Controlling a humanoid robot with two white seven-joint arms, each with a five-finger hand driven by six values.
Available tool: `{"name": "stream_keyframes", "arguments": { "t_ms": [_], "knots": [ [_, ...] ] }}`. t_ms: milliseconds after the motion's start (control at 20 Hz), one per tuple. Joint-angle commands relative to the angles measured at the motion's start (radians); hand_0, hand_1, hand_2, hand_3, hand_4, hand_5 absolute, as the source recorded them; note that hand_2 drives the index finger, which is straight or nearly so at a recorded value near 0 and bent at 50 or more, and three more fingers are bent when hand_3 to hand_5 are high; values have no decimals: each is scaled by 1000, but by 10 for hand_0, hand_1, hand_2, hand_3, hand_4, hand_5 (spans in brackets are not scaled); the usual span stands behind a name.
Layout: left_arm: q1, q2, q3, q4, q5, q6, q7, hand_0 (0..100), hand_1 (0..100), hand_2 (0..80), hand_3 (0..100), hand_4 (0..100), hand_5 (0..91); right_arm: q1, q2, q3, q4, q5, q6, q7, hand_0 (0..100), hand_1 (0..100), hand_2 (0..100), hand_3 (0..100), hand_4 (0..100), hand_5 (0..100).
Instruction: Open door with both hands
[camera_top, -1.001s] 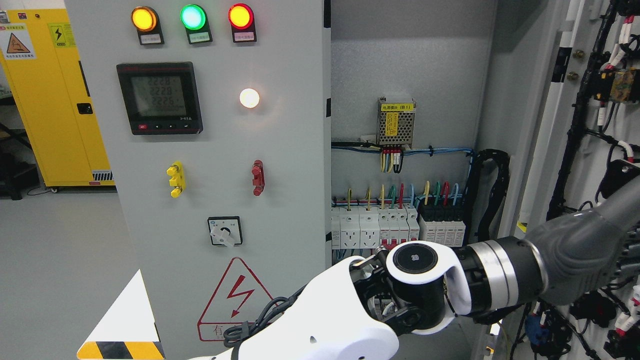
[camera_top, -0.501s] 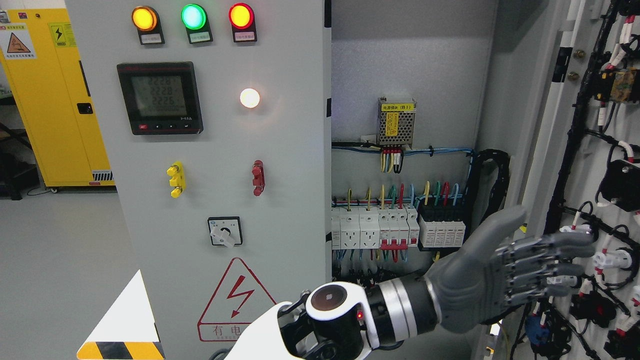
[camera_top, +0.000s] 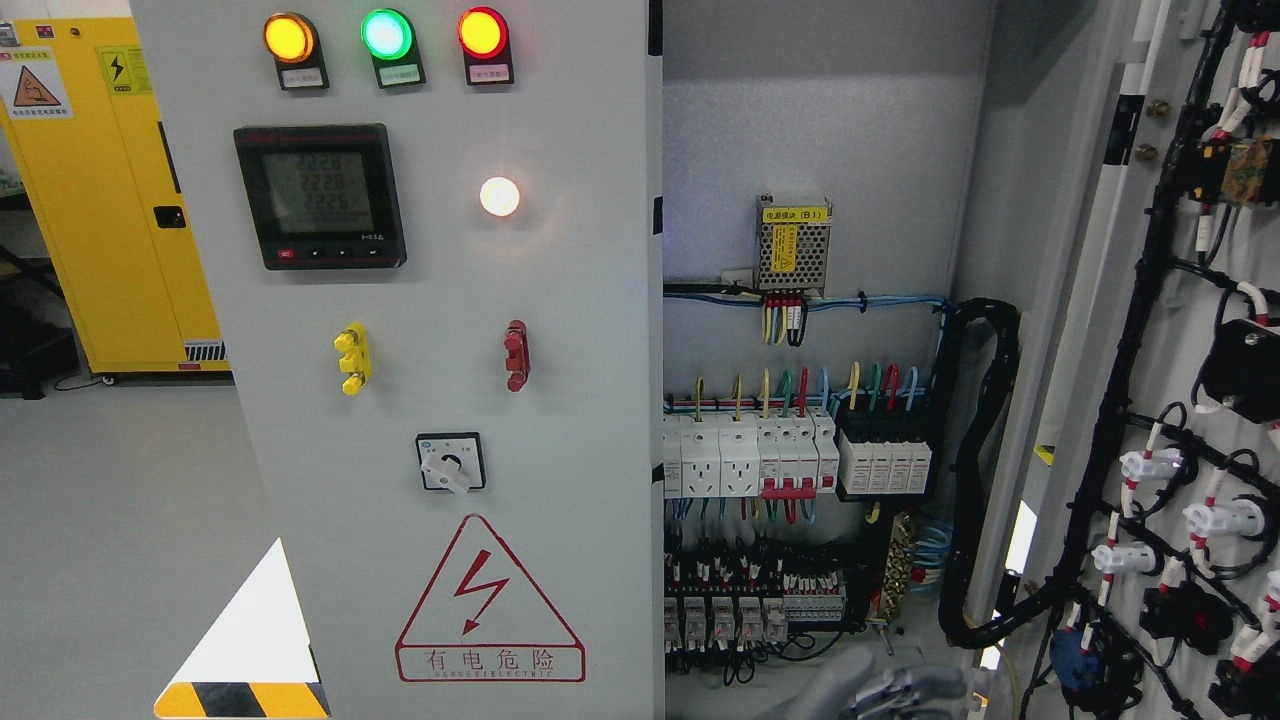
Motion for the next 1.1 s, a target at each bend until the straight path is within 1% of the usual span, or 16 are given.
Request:
{"name": "stream_keyframes", "arguments": {
  "t_ms": [0, 100, 250, 400, 501, 551, 701, 801, 1051],
  "knots": [
    [250, 86, 19, 150, -217, -99, 1, 0, 0, 0, 0, 0, 0, -1, 3, 0, -1, -1, -1, 0, 245, 0, 0, 0, 0, 0],
    [307, 83, 47, 288, -224, -157, 1, 0, 0, 0, 0, 0, 0, -2, 3, 0, -1, -1, -1, 0, 245, 0, 0, 0, 0, 0],
    [346, 60, 134, 521, -221, -219, 0, 0, 0, 0, 0, 0, 0, -5, 3, 0, -1, 2, -2, 0, 245, 0, 0, 0, 0, 0],
    [349, 0, 163, 799, -219, -320, -2, 0, 0, 0, 0, 0, 0, -7, -2, 0, -1, 1, -2, 0, 245, 0, 0, 0, 0, 0],
    [344, -75, 231, 1019, -222, -400, -8, 0, 0, 0, 0, 0, 0, -8, -3, 0, -2, 2, -2, 0, 245, 0, 0, 0, 0, 0],
    [341, -107, 272, 1113, -222, -417, -9, 0, 0, 0, 0, 0, 0, -10, -3, 0, -2, 1, -2, 0, 246, 0, 0, 0, 0, 0],
    [337, -182, 407, 1322, -224, -417, -9, 0, 0, 0, 0, 0, 0, -10, -6, 0, -2, 2, -2, 0, 246, 0, 0, 0, 0, 0],
    [337, -204, 467, 1402, -224, -412, -9, 0, 0, 0, 0, 0, 0, -10, -11, 0, -2, 2, -2, 0, 245, 0, 0, 0, 0, 0],
    [344, -193, 472, 1595, -224, -406, -11, 0, 0, 0, 0, 0, 0, -13, -14, 2, -4, 1, -4, 0, 246, 0, 0, 0, 0, 0]
  ]
}}
